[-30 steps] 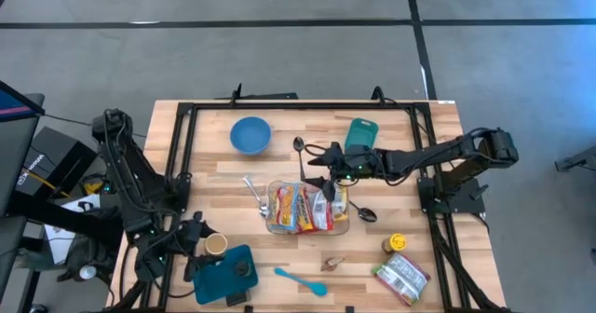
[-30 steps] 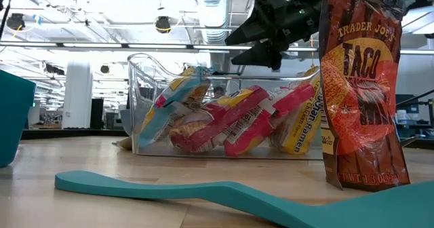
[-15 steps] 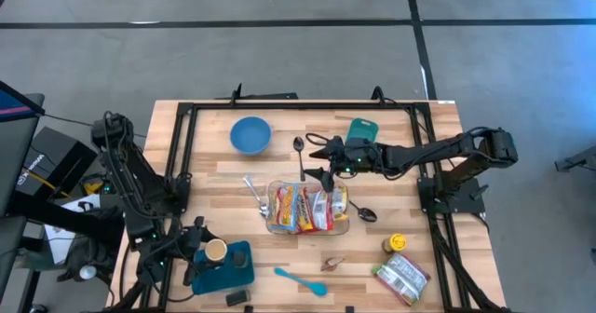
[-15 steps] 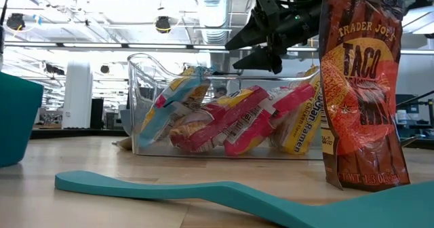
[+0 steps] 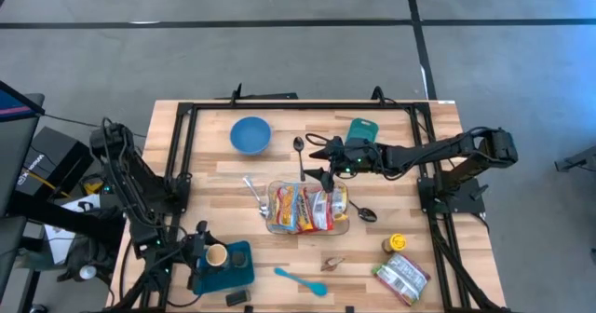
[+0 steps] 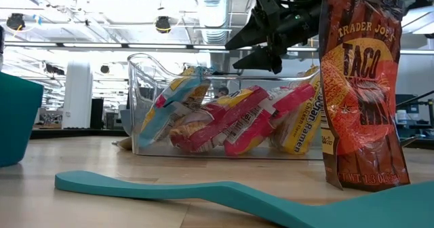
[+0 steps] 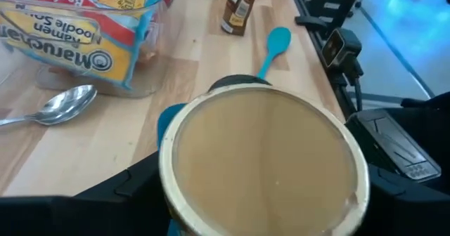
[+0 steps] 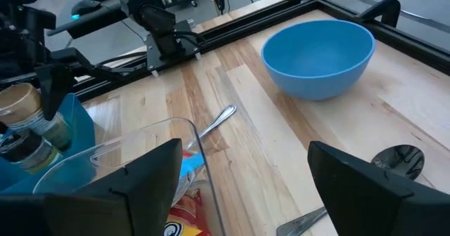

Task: Pick & Place Food Item
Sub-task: Put the golden spice bottle into the dark blue bin

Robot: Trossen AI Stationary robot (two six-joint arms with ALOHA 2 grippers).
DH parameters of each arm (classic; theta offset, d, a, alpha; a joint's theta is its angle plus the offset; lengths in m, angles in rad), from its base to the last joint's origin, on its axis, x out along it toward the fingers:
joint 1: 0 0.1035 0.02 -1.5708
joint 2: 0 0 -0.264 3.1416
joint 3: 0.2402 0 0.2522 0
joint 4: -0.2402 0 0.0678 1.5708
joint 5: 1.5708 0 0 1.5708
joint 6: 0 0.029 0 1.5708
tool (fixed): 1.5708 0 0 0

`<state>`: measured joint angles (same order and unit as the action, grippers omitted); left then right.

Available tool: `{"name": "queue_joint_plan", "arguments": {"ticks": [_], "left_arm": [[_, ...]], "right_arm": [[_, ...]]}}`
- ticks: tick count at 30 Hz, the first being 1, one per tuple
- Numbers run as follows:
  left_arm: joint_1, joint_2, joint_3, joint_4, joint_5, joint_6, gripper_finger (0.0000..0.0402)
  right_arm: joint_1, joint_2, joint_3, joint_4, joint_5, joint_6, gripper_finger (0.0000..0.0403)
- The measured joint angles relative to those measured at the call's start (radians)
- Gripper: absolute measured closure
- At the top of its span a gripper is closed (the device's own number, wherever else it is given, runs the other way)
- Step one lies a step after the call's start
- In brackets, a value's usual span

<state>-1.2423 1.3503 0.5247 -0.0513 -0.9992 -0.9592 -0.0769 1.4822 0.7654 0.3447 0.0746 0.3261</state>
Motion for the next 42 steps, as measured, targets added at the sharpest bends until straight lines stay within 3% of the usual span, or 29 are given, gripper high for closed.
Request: {"name": "queue_joint_plan", "arguments": {"ticks": [5, 10, 14, 21, 31, 42], "left_arm": [[0.0, 0.028, 0.0, 0.044, -0.002, -0.01, 0.0131], [0.01, 0.08, 0.0, 0.096, -0.009, -0.011, 0.0106], [0.014, 0.11, 0.001, 0.099, -0.011, -0.011, 0.0109], [0.013, 0.111, 0.001, 0.115, -0.005, -0.01, 0.0123], [0.013, 0.111, 0.001, 0.118, -0.003, -0.01, 0.0101], [0.013, 0.111, 0.001, 0.126, -0.003, -0.01, 0.0103]], "right_arm": [[0.0, 0.0, 0.0, 0.0, 0.0, 0.007, 0.0101], [0.0, 0.0, 0.0, 0.0, 0.0, 0.008, 0.0101], [0.0, 0.0, 0.0, 0.0, 0.0, 0.008, 0.0101], [0.0, 0.0, 0.0, 0.0, 0.0, 0.008, 0.0101], [0.0, 0.0, 0.0, 0.0, 0.0, 0.007, 0.0101], [0.001, 0.0, 0.0, 0.0, 0.0, 0.007, 0.0101]]}}
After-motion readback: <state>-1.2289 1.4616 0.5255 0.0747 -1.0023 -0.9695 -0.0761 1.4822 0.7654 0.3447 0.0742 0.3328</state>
